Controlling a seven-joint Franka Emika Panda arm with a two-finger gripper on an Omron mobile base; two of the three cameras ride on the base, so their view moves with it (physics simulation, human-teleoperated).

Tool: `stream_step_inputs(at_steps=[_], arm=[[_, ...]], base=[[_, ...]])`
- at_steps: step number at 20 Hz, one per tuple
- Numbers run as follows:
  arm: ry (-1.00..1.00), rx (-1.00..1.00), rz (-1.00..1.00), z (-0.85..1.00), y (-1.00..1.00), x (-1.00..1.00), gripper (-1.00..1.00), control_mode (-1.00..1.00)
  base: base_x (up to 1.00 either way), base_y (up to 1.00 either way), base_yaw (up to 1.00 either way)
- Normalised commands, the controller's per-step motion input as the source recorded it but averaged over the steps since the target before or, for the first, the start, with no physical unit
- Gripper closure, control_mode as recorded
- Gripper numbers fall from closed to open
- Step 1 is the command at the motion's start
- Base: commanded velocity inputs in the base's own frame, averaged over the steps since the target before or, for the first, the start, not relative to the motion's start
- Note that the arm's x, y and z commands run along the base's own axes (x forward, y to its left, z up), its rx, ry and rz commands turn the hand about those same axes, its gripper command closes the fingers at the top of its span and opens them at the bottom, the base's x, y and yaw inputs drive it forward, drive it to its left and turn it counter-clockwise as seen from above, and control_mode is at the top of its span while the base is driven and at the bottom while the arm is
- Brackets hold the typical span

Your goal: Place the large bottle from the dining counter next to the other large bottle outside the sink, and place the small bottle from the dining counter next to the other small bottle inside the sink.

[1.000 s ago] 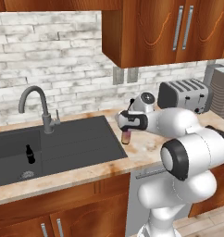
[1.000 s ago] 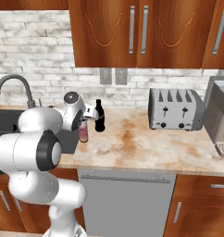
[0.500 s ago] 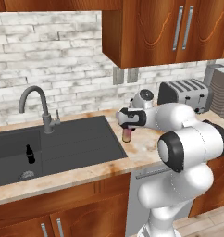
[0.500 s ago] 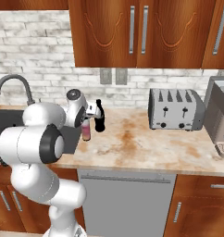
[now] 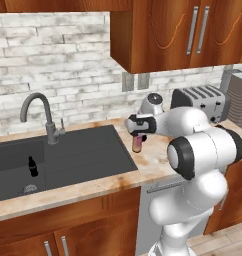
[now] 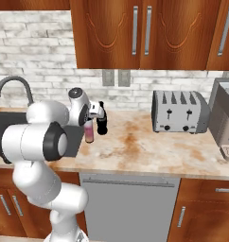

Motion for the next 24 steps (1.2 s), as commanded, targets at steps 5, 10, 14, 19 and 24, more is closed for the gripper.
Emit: stream_step_inputs(at_steps=[5,10,14,19,24], arm=[[0.0,-0.03,0.0,-0.18,-0.04,0.05,1.0,-1.0],[0.0,-0.01,0.0,-0.16,-0.03,0.0,1.0,-1.0],[0.0,0.0,0.0,-0.14,0.0,0.0,1.0,-1.0],[-0.01,0.0,0.0,-0.14,0.0,-0.02,-1.0,-1.0],[-0.04,-0.02,0.0,-0.07,0.0,-0.08,-1.0,-1.0]], base=[[0.0,0.0,0.0],[0.0,0.0,0.0],[0.0,0.0,0.0],[0.0,0.0,0.0],[0.0,0.0,0.0]])
